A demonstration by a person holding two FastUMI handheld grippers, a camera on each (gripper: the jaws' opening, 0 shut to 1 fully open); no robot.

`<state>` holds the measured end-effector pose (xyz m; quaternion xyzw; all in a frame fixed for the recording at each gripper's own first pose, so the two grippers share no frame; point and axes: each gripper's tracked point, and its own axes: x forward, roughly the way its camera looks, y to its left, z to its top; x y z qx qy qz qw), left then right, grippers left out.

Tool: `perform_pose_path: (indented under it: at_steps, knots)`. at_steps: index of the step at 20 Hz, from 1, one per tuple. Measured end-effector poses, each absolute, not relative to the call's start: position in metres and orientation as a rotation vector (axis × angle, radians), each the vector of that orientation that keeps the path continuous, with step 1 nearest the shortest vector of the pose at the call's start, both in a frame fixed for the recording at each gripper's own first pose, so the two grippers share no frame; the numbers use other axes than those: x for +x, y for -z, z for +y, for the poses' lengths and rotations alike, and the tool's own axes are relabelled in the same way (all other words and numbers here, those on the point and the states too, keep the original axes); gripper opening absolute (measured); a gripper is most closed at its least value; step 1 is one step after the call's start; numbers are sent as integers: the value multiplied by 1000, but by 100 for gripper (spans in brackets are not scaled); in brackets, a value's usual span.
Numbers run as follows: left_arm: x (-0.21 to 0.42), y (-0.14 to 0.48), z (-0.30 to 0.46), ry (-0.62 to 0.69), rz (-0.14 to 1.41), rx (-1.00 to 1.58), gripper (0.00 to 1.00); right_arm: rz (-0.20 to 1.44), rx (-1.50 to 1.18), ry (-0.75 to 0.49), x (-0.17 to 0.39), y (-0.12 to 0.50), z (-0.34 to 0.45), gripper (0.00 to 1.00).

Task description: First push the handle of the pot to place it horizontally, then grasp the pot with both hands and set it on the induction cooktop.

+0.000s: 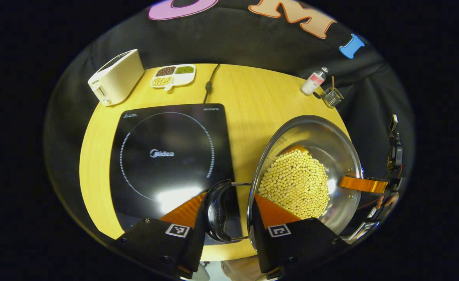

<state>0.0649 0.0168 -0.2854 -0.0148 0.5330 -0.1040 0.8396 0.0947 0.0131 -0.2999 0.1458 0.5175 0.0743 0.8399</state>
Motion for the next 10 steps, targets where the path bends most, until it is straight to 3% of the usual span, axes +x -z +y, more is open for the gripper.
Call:
perform_pose_path:
  at_steps: [10]
  knots:
    - [73, 285, 148, 211, 1121, -16, 58, 1104, 298, -155, 76, 319, 143, 55]
